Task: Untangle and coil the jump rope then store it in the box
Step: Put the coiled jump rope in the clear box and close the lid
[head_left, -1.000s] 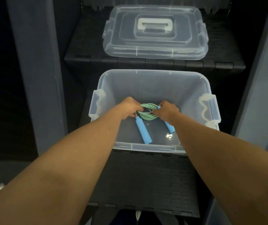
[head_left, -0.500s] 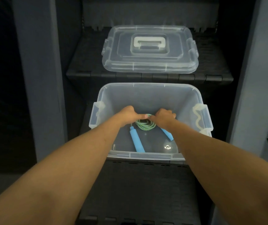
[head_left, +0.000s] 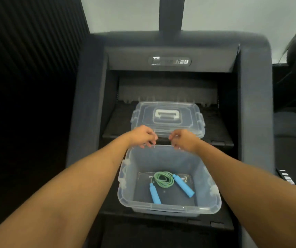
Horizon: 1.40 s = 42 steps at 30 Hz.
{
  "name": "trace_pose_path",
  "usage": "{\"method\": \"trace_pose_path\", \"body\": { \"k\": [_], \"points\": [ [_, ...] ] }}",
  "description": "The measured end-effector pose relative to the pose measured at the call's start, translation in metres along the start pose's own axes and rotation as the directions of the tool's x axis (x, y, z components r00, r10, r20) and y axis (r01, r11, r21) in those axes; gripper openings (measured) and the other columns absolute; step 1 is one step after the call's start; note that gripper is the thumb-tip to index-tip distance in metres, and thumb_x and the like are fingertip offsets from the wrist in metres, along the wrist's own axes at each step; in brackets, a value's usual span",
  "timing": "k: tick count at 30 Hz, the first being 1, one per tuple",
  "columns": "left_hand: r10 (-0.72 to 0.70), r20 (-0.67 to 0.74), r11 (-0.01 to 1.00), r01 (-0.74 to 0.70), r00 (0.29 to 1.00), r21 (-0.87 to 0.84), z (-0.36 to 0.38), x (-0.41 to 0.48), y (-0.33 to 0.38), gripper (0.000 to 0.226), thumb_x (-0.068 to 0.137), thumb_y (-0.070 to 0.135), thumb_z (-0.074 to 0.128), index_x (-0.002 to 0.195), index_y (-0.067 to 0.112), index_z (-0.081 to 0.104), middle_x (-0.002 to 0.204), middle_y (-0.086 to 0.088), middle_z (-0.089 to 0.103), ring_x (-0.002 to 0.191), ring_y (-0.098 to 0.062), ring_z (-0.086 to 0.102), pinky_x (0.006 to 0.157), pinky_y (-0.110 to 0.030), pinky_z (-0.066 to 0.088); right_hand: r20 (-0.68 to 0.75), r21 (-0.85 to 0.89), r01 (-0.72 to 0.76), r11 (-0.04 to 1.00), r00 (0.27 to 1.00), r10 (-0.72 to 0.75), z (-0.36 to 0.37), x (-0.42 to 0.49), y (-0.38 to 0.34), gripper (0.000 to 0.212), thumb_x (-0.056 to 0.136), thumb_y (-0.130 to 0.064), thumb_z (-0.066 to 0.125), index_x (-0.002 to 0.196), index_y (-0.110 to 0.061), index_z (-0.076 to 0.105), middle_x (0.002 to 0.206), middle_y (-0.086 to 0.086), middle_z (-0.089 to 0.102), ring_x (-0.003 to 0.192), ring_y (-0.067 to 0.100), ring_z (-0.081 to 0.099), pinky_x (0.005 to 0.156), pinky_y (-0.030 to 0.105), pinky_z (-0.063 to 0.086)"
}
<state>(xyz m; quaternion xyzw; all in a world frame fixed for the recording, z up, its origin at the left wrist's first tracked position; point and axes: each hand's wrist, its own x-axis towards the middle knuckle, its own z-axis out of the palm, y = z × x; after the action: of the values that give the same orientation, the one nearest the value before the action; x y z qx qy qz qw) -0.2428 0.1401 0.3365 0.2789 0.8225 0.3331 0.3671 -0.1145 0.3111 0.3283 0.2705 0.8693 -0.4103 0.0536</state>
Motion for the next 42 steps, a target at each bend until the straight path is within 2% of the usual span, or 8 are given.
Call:
{"method": "trace_pose_path", "body": {
  "k": [5, 9, 12, 15, 21, 26, 35, 42],
  "points": [
    [-0.018, -0.317, 1.0, 0.01, 0.948, -0.029, -0.034, 0.015, 0.015, 0.017, 0.102, 0.016, 0.06, 0.106, 0.011, 0.075, 0.1, -0.007, 0.077, 0.091, -0.022, 0.073, 0.067, -0.026, 0.053, -0.265, 0.115, -0.059, 0.992, 0.96, 0.088, -0.038, 0.021, -0.016, 0.022, 0.095, -0.018, 0.057, 0.116, -0.014, 0.062, 0.097, 0.013, 0.067, 0.087, 0.029, 0.066, 0.073, 0.037, 0.056],
    [-0.011, -0.527, 0.998, -0.024, 0.85, -0.06, -0.041, 0.034, 0.005, 0.023, 0.1, 0.009, 0.055, 0.093, 0.019, 0.074, 0.099, -0.007, 0.076, 0.085, -0.022, 0.071, 0.074, -0.031, 0.057, -0.324, 0.081, -0.145, 0.986, 0.932, 0.164, -0.047, 0.039, -0.01, 0.033, 0.099, -0.016, 0.054, 0.132, -0.011, 0.055, 0.118, 0.016, 0.061, 0.104, 0.033, 0.062, 0.086, 0.04, 0.054],
    [0.04, -0.637, 0.999, -0.053, 0.77, 0.0, -0.045, 0.052, -0.006, 0.024, 0.102, 0.01, 0.052, 0.106, 0.02, 0.073, 0.108, -0.005, 0.071, 0.085, -0.021, 0.067, 0.066, -0.028, 0.051, -0.379, 0.032, -0.199, 0.98, 0.905, 0.196, -0.049, 0.062, 0.009, 0.048, 0.099, -0.024, 0.056, 0.144, -0.011, 0.044, 0.141, 0.019, 0.047, 0.121, 0.039, 0.054, 0.1, 0.05, 0.05],
    [0.009, -0.708, 0.996, 0.056, 0.706, 0.069, -0.05, 0.076, -0.018, 0.024, 0.102, 0.013, 0.054, 0.12, 0.014, 0.07, 0.128, -0.01, 0.061, 0.105, -0.028, 0.064, 0.082, -0.036, 0.054, -0.404, 0.023, -0.292, 0.956, 0.872, 0.275, -0.051, 0.083, 0.024, 0.053, 0.101, -0.027, 0.05, 0.149, -0.012, 0.035, 0.148, 0.021, 0.041, 0.135, 0.04, 0.041, 0.108, 0.054, 0.041],
    [-0.187, -0.689, 0.919, 0.373, 0.701, 0.13, -0.06, 0.119, -0.028, 0.047, 0.108, 0.04, 0.044, 0.134, 0.004, 0.06, 0.145, -0.019, 0.047, 0.133, -0.038, 0.045, 0.102, -0.052, 0.047, -0.414, 0.072, -0.378, 0.923, 0.831, 0.372, -0.05, 0.124, 0.041, 0.065, 0.105, -0.044, 0.041, 0.157, -0.01, 0.02, 0.16, 0.022, 0.031, 0.151, 0.04, 0.018, 0.12, 0.055, 0.026],
    [-0.166, -0.691, 0.913, 0.374, 0.703, 0.161, -0.055, 0.139, -0.033, 0.057, 0.106, 0.053, 0.039, 0.128, 0.009, 0.068, 0.138, -0.017, 0.053, 0.127, -0.036, 0.051, 0.102, -0.05, 0.043, -0.41, -0.064, -0.464, 0.883, 0.819, 0.401, -0.043, 0.143, 0.038, 0.074, 0.105, -0.054, 0.029, 0.163, -0.017, 0.003, 0.169, 0.016, 0.011, 0.156, 0.036, 0.002, 0.125, 0.051, 0.004],
    [-0.319, -0.696, 0.937, 0.324, 0.643, -0.131, -0.054, 0.144, -0.036, 0.061, 0.092, 0.067, 0.053, 0.112, 0.014, 0.076, 0.128, -0.014, 0.064, 0.118, -0.035, 0.059, 0.1, -0.048, 0.049, -0.438, 0.035, -0.526, 0.85, 0.756, 0.486, -0.044, 0.144, 0.022, 0.07, 0.104, -0.052, 0.03, 0.16, -0.011, 0.017, 0.162, 0.021, 0.025, 0.149, 0.039, 0.023, 0.121, 0.053, 0.019],
    [-0.316, -0.644, 0.948, 0.212, 0.697, -0.236, -0.047, 0.107, -0.034, 0.058, 0.094, 0.049, 0.069, 0.133, 0.007, 0.058, 0.129, -0.016, 0.064, 0.116, -0.036, 0.063, 0.088, -0.04, 0.051, -0.369, 0.17, -0.561, 0.81, 0.726, 0.58, -0.056, 0.11, 0.012, 0.069, 0.103, -0.06, 0.026, 0.15, -0.012, 0.039, 0.152, 0.022, 0.039, 0.138, 0.039, 0.036, 0.112, 0.051, 0.03]
  ]
}}
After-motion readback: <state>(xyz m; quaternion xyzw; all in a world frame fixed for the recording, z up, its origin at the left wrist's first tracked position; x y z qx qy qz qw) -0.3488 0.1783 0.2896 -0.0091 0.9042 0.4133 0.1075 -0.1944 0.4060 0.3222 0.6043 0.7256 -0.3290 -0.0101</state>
